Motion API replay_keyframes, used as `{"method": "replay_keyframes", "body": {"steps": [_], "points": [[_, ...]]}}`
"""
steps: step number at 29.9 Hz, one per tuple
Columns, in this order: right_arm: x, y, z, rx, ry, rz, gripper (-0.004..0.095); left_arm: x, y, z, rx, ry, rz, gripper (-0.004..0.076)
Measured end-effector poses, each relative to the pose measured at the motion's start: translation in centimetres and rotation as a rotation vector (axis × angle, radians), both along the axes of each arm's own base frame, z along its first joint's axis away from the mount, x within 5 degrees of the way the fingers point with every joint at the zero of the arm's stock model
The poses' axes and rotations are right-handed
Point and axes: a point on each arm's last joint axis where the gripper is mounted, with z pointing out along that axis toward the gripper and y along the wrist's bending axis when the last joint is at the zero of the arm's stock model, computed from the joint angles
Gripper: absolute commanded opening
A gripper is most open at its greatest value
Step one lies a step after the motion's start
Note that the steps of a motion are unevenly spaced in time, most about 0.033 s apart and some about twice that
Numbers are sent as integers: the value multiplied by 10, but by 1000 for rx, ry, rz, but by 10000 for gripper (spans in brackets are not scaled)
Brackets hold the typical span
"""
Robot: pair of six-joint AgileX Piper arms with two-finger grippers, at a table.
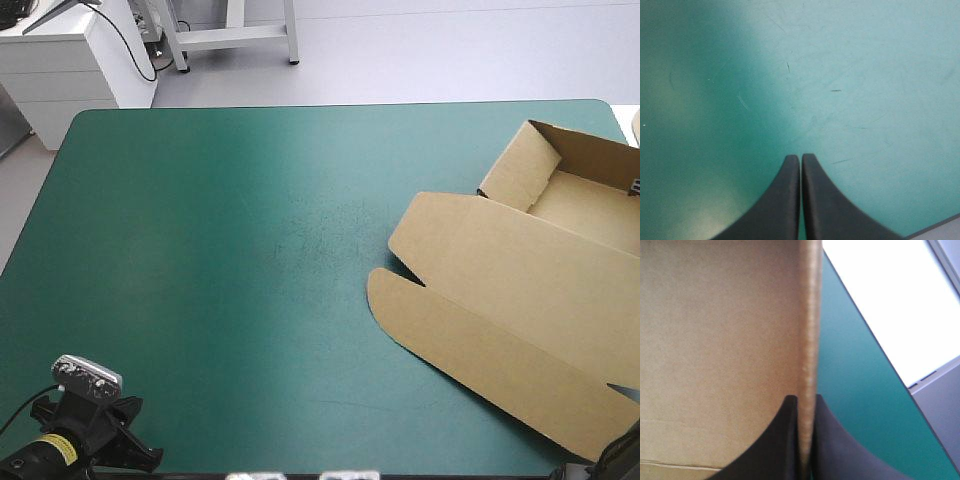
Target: Fold the box
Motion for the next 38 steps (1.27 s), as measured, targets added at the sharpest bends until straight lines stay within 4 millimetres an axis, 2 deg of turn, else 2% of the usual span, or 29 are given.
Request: {"method": "replay_keyframes", "body": {"steps": [3,7,14,16,20,25,27,29,32,35,38], "points": [[-9,-13,-2,1,12,-27,-16,0,0,0,0,0,0,-8],[-11,-17,-3,-4,18,-14,7,0,0,0,0,0,0,-8],[-8,-11,-2,40,-11,35,361,0,0,0,0,0,0,-8],[-9,-9,1,45,-22,55,390,0,0,0,0,0,0,-8],[-14,-5,14,31,-50,68,389,0,0,0,0,0,0,-8],[-26,7,41,27,-132,75,380,0,0,0,0,0,0,-8],[-33,14,57,25,-179,95,307,0,0,0,0,0,0,-8],[-41,24,72,31,-232,125,189,0,0,0,0,0,0,-8],[-63,44,96,34,-312,188,-21,0,0,0,0,0,0,-8],[-89,66,109,36,-363,233,-14,0,0,0,0,0,0,-8],[-121,86,112,35,-382,246,-15,0,0,0,-12,4,14,-8]]}}
